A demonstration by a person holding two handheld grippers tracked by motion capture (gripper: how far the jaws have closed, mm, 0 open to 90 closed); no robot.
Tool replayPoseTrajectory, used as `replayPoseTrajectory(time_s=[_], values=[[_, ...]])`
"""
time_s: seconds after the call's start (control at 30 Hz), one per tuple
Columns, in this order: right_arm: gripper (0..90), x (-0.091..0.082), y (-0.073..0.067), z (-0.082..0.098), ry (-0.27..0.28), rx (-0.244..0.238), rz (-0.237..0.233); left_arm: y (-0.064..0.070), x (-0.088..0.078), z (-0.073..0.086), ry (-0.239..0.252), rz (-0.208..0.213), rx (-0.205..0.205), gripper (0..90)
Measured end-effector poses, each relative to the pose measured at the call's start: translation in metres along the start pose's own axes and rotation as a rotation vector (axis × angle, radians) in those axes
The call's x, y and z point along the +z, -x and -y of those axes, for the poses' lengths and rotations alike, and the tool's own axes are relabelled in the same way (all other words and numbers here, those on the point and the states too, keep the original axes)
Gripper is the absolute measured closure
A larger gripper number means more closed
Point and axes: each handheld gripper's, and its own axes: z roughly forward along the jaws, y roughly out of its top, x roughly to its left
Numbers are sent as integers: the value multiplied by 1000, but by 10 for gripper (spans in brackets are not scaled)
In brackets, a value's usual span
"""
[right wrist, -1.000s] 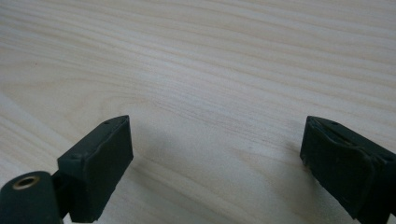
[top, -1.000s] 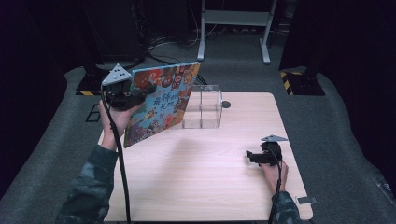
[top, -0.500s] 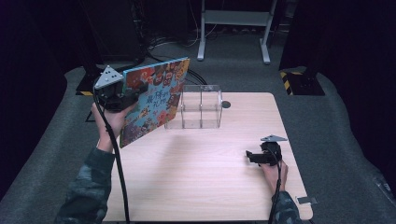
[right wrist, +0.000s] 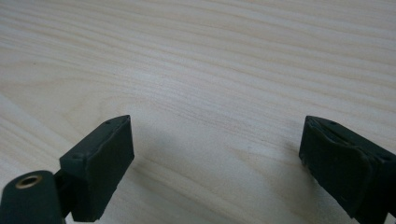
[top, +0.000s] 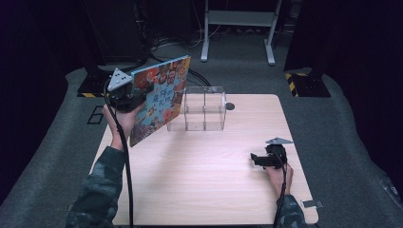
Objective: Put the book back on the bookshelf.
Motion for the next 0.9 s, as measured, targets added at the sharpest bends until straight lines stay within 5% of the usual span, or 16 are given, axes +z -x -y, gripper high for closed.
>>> replayPoseTrajectory(time_s=[0.57, 0.9], values=[[92, 1, -1, 0, 0, -2, 6, 1, 24, 23, 48, -50, -34, 812], [92, 1, -2, 0, 2, -7, 11, 6, 33, 40, 96, -114, -74, 812]])
